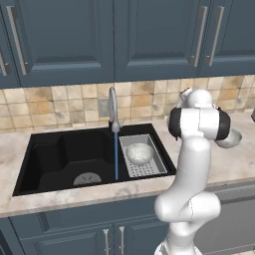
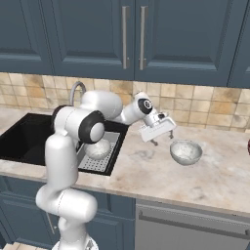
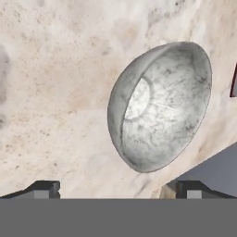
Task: Rinse each bowl for a few seconds and place them down in the sink or on the counter.
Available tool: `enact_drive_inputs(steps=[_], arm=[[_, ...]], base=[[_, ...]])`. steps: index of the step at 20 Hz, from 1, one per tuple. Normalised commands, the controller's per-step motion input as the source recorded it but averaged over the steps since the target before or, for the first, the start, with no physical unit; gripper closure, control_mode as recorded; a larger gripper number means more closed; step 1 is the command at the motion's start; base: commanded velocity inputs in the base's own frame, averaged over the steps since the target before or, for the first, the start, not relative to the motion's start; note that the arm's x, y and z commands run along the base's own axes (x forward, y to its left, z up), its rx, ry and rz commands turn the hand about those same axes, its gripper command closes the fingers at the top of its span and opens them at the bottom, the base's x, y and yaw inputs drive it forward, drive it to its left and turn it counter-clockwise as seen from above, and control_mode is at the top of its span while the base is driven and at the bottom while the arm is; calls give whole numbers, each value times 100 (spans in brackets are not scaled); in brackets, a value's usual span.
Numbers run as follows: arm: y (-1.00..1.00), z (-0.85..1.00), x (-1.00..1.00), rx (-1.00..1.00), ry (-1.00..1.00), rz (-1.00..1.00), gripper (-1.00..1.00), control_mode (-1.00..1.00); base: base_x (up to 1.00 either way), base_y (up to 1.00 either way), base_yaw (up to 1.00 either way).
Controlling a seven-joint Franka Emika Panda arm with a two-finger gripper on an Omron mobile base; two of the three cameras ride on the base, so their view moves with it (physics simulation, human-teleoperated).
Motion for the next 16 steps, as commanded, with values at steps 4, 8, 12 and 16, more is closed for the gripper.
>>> enact_drive_inputs(steps=[4,8,12,16], arm=[[-13,-15,19,2,0,5,-100,-100],[-14,-15,19,3,1,5,-100,-100],[-15,-16,18,4,2,5,-100,-100],[-15,-15,16,4,2,5,-100,-100]], base=[[0,0,0],[0,0,0],[0,0,0],[0,0,0]])
